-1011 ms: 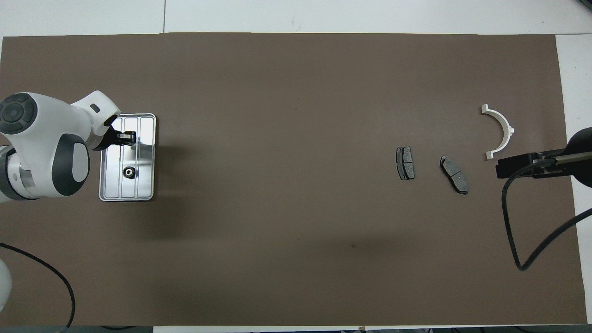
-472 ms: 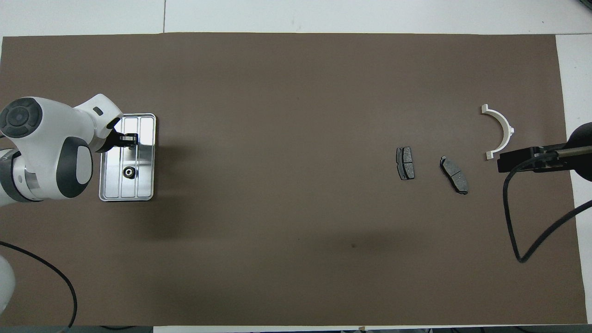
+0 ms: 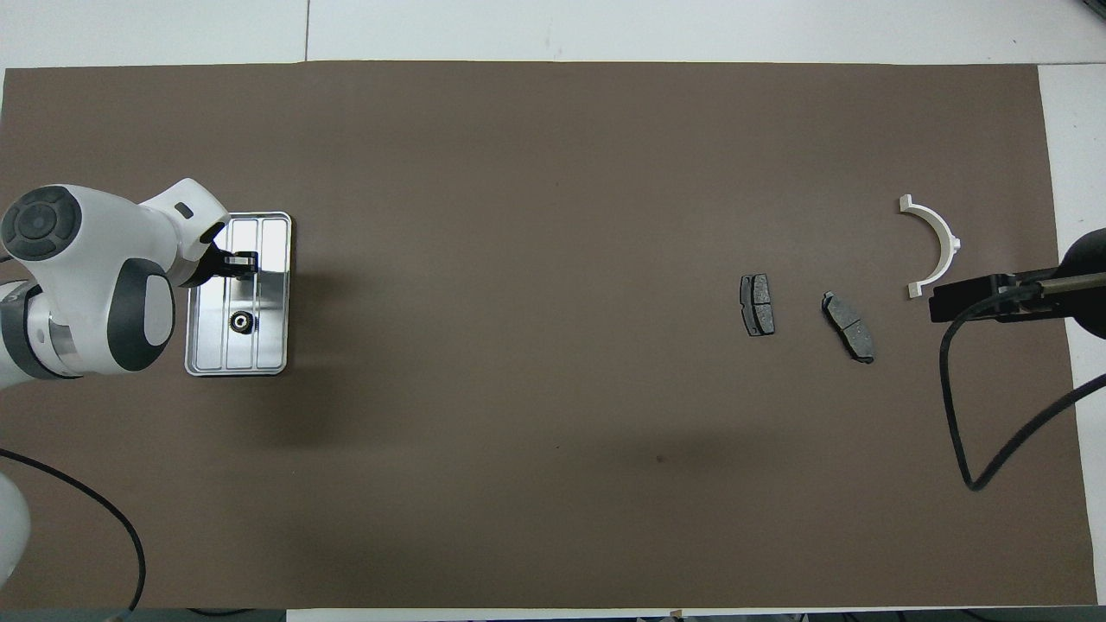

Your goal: Pick bearing gear from pile to tray

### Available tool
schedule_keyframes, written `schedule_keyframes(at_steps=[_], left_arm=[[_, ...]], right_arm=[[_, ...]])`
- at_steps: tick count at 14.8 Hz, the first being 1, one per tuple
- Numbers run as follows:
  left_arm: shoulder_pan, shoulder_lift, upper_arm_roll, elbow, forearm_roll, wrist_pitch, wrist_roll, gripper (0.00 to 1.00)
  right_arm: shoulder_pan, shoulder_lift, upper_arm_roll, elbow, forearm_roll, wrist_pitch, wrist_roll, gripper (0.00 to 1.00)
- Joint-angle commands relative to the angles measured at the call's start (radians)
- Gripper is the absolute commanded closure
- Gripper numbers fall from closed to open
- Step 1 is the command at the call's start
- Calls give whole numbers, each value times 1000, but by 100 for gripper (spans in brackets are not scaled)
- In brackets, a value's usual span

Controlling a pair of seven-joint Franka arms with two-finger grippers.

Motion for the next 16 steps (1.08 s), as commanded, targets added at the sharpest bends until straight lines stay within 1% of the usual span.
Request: schedule_keyframes(at_steps=[1, 2, 4, 5, 6, 8, 9, 10, 12, 14, 15, 16], left_arm=[[15, -6, -6, -27, -10, 28, 14, 91], [13, -5, -6, -24, -10, 25, 14, 25], [9, -9, -6, -3, -10, -16, 12, 2], [10, -17, -7, 29, -11, -62, 8, 0], [12, -37, -7, 78, -11, -134, 5, 0], [13, -107, -7, 178, -17, -258, -20, 0], [15, -147, -6, 242, -43, -327, -55, 0], [15, -176, -6, 329, -66, -416, -85, 0], [16, -236, -1, 474, -74, -612, -116, 0], [15, -270, -1, 571, -71, -841, -115, 0], [15, -276, -3, 597, -71, -944, -110, 0], [10, -269, -7, 625, -68, -1016, -112, 0]], right_arm=[[-16, -6, 7, -16, 21, 16, 13, 0], [-16, -6, 7, -17, 21, 16, 13, 0], [-16, -6, 7, -17, 21, 16, 13, 0], [-16, -6, 7, -17, 21, 16, 13, 0], [-14, -6, 7, -17, 21, 16, 13, 0], [-14, -6, 7, -17, 21, 16, 13, 0], [-16, -6, 7, -17, 21, 16, 13, 0], [-16, -6, 7, -17, 21, 16, 12, 0], [-14, -6, 7, -17, 21, 16, 12, 0], [-14, -6, 7, -17, 21, 16, 12, 0], [-14, -6, 7, -17, 21, 16, 12, 0], [-14, -6, 8, -17, 21, 16, 12, 0]])
